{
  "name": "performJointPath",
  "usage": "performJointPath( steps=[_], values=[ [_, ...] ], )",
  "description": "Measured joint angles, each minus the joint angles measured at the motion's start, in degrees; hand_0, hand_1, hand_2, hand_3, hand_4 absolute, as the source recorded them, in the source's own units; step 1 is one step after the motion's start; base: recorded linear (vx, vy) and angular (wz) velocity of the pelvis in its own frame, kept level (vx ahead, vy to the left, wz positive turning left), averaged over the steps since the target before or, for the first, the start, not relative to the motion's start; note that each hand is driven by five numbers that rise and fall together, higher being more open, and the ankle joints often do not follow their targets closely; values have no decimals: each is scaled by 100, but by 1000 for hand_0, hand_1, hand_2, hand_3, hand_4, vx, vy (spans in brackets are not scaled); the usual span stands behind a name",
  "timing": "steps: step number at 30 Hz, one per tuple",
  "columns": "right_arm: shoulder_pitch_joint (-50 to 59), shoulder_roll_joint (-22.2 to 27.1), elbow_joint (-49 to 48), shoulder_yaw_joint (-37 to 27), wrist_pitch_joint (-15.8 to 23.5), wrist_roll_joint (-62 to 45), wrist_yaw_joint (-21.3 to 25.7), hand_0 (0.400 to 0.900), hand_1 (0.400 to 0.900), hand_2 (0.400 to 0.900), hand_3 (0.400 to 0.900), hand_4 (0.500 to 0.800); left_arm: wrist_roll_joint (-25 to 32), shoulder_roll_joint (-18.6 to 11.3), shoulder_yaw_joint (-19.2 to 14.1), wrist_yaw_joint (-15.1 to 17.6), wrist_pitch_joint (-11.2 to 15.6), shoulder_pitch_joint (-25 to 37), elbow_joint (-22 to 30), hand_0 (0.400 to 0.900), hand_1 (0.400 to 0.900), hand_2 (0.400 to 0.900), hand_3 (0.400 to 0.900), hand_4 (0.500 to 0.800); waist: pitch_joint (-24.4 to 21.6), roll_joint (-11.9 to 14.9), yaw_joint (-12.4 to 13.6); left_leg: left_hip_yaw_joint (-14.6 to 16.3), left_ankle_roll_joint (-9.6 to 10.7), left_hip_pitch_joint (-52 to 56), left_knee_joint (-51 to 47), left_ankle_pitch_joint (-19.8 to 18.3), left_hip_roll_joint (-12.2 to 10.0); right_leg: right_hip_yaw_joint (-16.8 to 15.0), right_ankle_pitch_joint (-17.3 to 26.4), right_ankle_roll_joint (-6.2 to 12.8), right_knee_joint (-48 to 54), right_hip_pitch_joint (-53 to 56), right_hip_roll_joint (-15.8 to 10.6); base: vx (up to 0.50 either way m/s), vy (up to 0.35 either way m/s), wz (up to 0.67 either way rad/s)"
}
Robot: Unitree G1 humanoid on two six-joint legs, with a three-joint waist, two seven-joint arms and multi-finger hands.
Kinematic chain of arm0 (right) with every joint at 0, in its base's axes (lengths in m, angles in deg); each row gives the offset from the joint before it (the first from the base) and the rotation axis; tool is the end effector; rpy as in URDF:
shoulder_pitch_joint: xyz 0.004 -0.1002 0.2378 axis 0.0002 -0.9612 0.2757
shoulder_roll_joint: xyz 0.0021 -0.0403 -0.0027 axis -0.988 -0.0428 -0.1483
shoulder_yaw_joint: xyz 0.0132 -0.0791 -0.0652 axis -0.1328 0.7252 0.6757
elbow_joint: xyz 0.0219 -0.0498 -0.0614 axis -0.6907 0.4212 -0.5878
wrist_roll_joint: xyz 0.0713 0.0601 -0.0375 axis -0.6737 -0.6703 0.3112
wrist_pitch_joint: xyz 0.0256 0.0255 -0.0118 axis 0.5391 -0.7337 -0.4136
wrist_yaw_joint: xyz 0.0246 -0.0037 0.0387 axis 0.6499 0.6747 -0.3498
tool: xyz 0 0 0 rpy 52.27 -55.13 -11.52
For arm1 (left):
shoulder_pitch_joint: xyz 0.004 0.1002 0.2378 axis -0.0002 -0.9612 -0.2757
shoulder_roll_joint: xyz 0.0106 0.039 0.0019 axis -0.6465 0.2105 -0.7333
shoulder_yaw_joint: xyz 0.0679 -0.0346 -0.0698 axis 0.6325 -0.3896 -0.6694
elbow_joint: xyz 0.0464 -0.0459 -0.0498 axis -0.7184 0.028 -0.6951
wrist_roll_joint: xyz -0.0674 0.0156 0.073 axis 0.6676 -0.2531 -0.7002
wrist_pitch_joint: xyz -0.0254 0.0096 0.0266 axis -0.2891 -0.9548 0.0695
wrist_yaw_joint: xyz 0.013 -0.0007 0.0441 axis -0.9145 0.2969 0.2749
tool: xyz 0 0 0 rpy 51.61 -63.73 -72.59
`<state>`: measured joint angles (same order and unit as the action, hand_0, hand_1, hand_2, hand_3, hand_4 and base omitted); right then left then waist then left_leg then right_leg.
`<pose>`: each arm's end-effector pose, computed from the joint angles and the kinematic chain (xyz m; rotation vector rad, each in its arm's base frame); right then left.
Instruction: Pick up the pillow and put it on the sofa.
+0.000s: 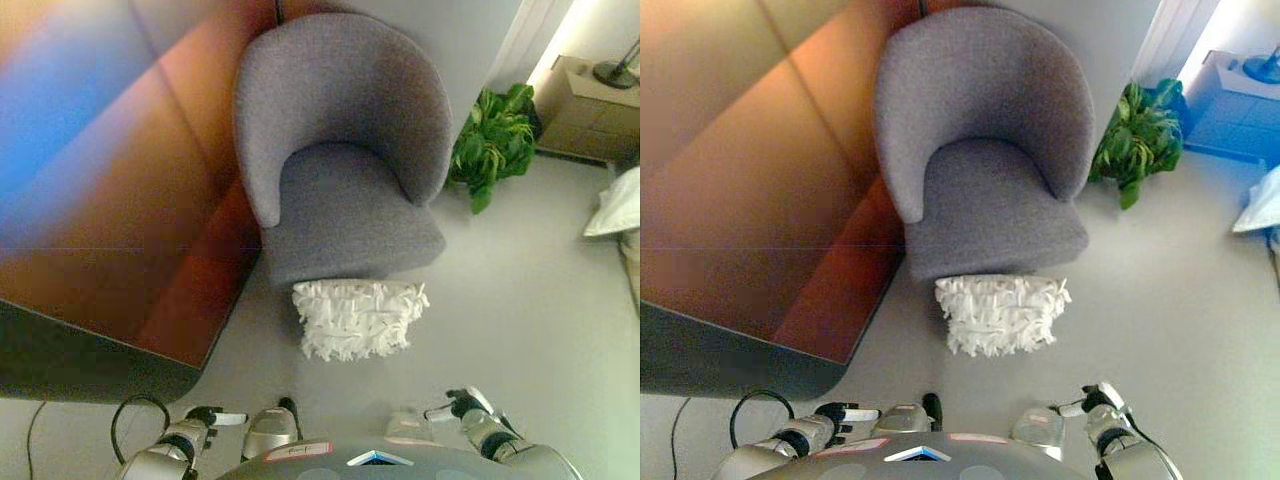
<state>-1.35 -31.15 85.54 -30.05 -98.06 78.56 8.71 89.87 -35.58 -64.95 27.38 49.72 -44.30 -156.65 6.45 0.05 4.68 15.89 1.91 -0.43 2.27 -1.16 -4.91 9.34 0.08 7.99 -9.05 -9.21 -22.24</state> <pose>0.0983 -0.2314 -0.1094 -0.8545 1.2861 0.0375 0.0835 0.2460 -0.1089 0.3388 1.4210 0.1403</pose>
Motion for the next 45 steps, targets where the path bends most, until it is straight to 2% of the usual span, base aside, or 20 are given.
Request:
performJointPath(
  steps=[2,4,5,6,8,10,12,17,19,21,26,29,31,33,36,45],
  values=[
    [165,0,-1,119,-119,150,67,900,900,900,900,800,14,-25,-8,2,-1,63,4,900,900,900,900,800,169,15,1,-228,110,16,-35,68,-3,92,242,283,523,-84,-15,44,-286,57],
    [267,-32,-11,138,-180,211,96,900,900,900,900,800,16,-68,-18,10,-2,166,1,900,900,900,900,800,326,172,-65,-547,311,-91,8,114,46,-88,348,277,768,7,71,233,-272,61],
    [277,-15,-35,130,-261,277,96,900,900,900,900,800,16,-8,-49,47,7,193,46,900,900,900,900,800,445,116,-206,-826,426,-123,59,145,4,-124,804,439,674,110,125,291,-220,37],
    [248,61,-65,132,-348,370,93,900,900,900,900,800,15,154,-101,106,23,120,159,900,900,900,900,800,487,-53,-264,-849,465,-114,91,155,-197,-48,631,319,537,181,271,302,-172,26],
    [257,175,-178,132,-392,497,127,900,900,900,900,800,9,447,-188,81,-4,-197,263,900,900,900,900,800,460,-318,-254,-619,471,60,52,161,-552,95,487,142,487,327,596,293,-110,24],
    [185,308,-343,133,-372,673,321,900,900,900,900,800,8,587,-222,145,-9,-414,257,900,900,900,900,800,426,-383,-268,-581,480,323,-107,177,-711,259,421,83,525,534,741,223,-35,26],
    [144,455,-379,135,-373,867,543,900,900,900,900,800,-10,562,-226,181,5,-537,212,900,900,900,900,800,353,-400,-262,-602,502,374,-226,179,-734,371,405,86,565,618,748,167,1,25],
    [154,576,-530,346,-379,1338,1144,900,900,900,900,800,-40,496,-225,163,75,-559,220,900,900,900,900,800,307,-303,-116,-779,710,106,-338,288,-564,456,422,180,545,442,572,-25,-6,36],
    [329,580,-712,646,-444,1597,1248,900,900,900,900,800,-38,453,-218,116,142,-439,217,900,900,900,900,800,312,-299,-99,-936,715,-227,-256,355,-483,554,430,215,435,157,457,-144,-49,29],
    [784,588,-759,857,-499,1783,1284,900,900,900,900,800,-36,377,-164,34,177,-205,218,900,900,900,900,800,533,-361,-11,-1051,699,-541,-143,415,-457,596,439,222,287,-97,410,-131,-51,24],
    [2282,816,-760,1048,-647,1880,1301,900,900,900,900,800,28,349,-72,-56,188,328,230,900,900,900,900,800,1232,-599,278,-1314,672,-1416,303,470,-414,637,340,136,-328,-887,256,-133,-25,16],
    [3057,1207,-754,1172,-651,1841,1284,900,900,900,900,800,186,341,-11,-61,177,564,317,900,900,900,900,800,1743,-603,426,-1440,648,-1929,625,484,-274,583,136,99,-949,-1475,39,-94,51,9],
    [3390,1399,-750,1271,-653,1669,1267,900,900,900,900,800,245,340,-1,-68,173,573,422,900,900,900,900,800,1933,-591,545,-1462,631,-2188,787,485,-172,512,67,99,-1212,-1780,-78,-70,91,5],
    [3736,1520,-753,1278,-679,1545,1204,900,900,900,900,800,305,340,32,-67,172,577,525,900,900,900,900,800,2100,-604,554,-1487,586,-2470,963,471,-101,479,46,105,-1387,-2036,-183,-54,74,9],
    [3984,1603,-739,1320,-752,1419,1192,900,900,900,900,800,475,345,88,-71,176,599,636,900,900,900,900,800,2181,-678,678,-1503,558,-2764,1142,463,-17,373,43,106,-1555,-2352,-275,-45,51,13],
    [4470,1863,-748,1516,-750,1204,882,900,900,900,900,800,641,353,95,-199,318,549,779,900,900,900,900,800,2232,-908,707,-1553,483,-3277,1503,441,139,201,7,129,-1873,-2874,-449,-16,70,0]
  ],
)
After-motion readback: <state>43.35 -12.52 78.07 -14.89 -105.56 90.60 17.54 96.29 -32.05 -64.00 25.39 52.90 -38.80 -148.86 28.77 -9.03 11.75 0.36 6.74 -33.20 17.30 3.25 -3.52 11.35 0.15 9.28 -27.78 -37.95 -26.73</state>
